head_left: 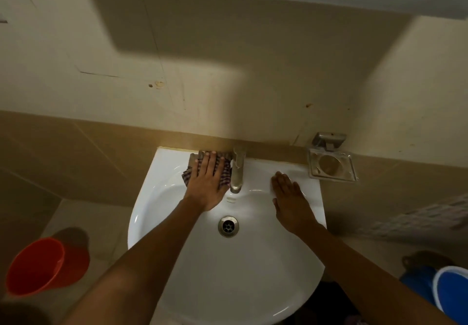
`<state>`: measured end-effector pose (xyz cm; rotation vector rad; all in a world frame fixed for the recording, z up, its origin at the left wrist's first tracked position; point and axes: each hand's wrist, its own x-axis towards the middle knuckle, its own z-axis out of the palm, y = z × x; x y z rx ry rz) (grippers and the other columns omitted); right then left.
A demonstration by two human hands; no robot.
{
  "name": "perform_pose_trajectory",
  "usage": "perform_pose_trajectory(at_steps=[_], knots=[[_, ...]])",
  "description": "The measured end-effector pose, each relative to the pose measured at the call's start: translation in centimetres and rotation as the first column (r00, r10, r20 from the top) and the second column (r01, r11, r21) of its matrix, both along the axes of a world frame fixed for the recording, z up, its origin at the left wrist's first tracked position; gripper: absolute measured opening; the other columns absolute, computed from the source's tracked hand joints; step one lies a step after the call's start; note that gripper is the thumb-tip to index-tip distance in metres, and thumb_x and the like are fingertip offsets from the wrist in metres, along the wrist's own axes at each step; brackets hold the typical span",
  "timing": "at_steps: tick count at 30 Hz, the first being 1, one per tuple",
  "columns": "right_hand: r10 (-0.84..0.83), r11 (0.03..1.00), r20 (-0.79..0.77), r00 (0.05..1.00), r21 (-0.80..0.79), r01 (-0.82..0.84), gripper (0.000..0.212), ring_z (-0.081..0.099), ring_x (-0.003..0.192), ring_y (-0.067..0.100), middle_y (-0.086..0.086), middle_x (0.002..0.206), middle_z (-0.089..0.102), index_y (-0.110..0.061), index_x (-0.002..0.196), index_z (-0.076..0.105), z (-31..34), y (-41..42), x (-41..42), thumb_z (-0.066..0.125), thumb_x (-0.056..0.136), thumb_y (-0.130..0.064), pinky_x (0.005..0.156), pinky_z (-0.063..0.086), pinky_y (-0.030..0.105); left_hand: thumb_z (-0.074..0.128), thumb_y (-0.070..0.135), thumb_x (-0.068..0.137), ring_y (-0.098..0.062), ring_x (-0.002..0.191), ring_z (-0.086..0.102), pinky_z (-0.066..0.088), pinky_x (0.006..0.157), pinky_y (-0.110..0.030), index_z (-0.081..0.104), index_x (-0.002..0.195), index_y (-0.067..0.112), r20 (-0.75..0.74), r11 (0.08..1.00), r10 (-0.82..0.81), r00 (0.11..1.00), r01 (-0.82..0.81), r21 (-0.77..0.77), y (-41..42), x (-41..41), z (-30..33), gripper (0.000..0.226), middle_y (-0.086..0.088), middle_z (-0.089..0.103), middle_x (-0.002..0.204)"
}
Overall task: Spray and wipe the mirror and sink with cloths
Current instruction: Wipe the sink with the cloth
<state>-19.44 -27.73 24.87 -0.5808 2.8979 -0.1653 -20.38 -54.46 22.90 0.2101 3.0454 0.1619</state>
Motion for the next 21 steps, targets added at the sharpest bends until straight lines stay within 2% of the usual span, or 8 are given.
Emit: perform_pose_trajectory(at_steps=[4,7,9,12,15,16,19,21], knots=[[-0.027,0.999,0.021,0.999,0.035,0.026,0.072,-0.003,0.15,0.028,0.013,0.162,-0.006,-0.006,0.153,0.001,0.0,2.0,0.4,0.043,0.095,-0.007,0.12,-0.001,0.038,0.009,0.062,0.091,-0.029,0.151,-0.007,-0.004,0.121,-0.049,0.004,0.157,0.014,-0.032,0.999,-0.028,0.999,0.029,0.025,0.6,1.5,-0.6,0.082,-0.013,0.001,0.164],[-0.021,0.995,0.031,0.999,0.095,0.018,0.078,-0.008,0.15,0.026,0.012,0.162,-0.012,-0.006,0.153,-0.004,0.4,3.2,0.9,0.044,0.091,-0.003,0.121,-0.003,0.037,0.01,0.058,0.094,-0.03,0.151,-0.008,-0.003,0.121,-0.05,0.0,0.156,0.013,-0.058,0.998,-0.001,0.998,0.005,0.07,1.8,3.3,-1.0,0.078,-0.012,-0.001,0.164],[-0.024,0.994,0.055,0.998,0.111,0.018,0.079,-0.01,0.15,0.025,0.012,0.162,-0.013,-0.006,0.153,-0.006,0.6,3.7,1.1,0.042,0.09,-0.002,0.121,-0.003,0.037,0.014,0.056,0.096,-0.03,0.15,-0.009,0.001,0.121,-0.052,0.0,0.156,0.013,-0.082,0.994,0.016,0.996,-0.007,0.108,2.7,4.8,-1.1,0.075,-0.012,-0.002,0.163],[-0.028,0.994,0.064,0.998,0.105,0.021,0.079,-0.012,0.15,0.024,0.011,0.162,-0.014,-0.007,0.153,-0.006,0.9,4.6,1.4,0.042,0.091,-0.002,0.122,-0.001,0.036,0.015,0.051,0.093,-0.029,0.15,-0.015,0.0,0.121,-0.053,0.003,0.157,0.015,-0.04,0.992,0.007,0.999,-0.002,0.129,4.5,6.6,-1.1,0.074,-0.011,-0.006,0.163],[-0.03,0.997,0.053,0.998,0.074,0.026,0.079,-0.009,0.15,0.022,0.009,0.162,-0.012,-0.008,0.154,-0.005,1.1,5.4,1.6,0.043,0.091,-0.002,0.123,0.002,0.036,0.02,0.05,0.096,-0.034,0.151,-0.001,0.007,0.12,-0.056,0.013,0.156,0.015,-0.057,0.986,-0.084,0.995,0.091,0.139,7.4,7.4,-0.8,0.07,-0.014,0.009,0.163],[-0.03,0.998,0.052,0.998,0.058,0.027,0.079,-0.008,0.15,0.022,0.009,0.162,-0.011,-0.009,0.154,-0.004,1.1,5.6,1.7,0.043,0.09,-0.001,0.123,0.003,0.035,0.019,0.051,0.097,-0.033,0.151,-0.001,0.008,0.12,-0.056,0.013,0.156,0.015,-0.054,0.984,-0.117,0.992,0.123,0.13,8.5,7.4,-0.8,0.07,-0.014,0.009,0.163],[-0.043,0.999,0.047,0.998,0.006,0.042,0.08,-0.005,0.15,0.021,0.008,0.163,-0.008,-0.009,0.154,-0.001,1.2,6.4,2.1,0.042,0.088,0.004,0.123,0.007,0.033,0.013,0.054,0.096,-0.031,0.15,-0.01,0.003,0.121,-0.053,0.007,0.156,0.014,-0.023,0.986,-0.123,0.992,0.125,0.108,11.4,6.5,-0.7,0.073,-0.014,0.0,0.163],[-0.053,0.999,0.048,0.997,-0.007,0.053,0.082,-0.005,0.15,0.021,0.007,0.163,-0.007,-0.01,0.154,-0.002,1.1,7.2,2.3,0.043,0.087,0.005,0.123,0.01,0.033,0.01,0.056,0.095,-0.032,0.15,-0.008,-0.003,0.122,-0.05,0.006,0.156,0.012,-0.023,0.99,-0.104,0.994,0.106,0.088,12.7,5.0,-0.3,0.076,-0.016,0.002,0.163]])
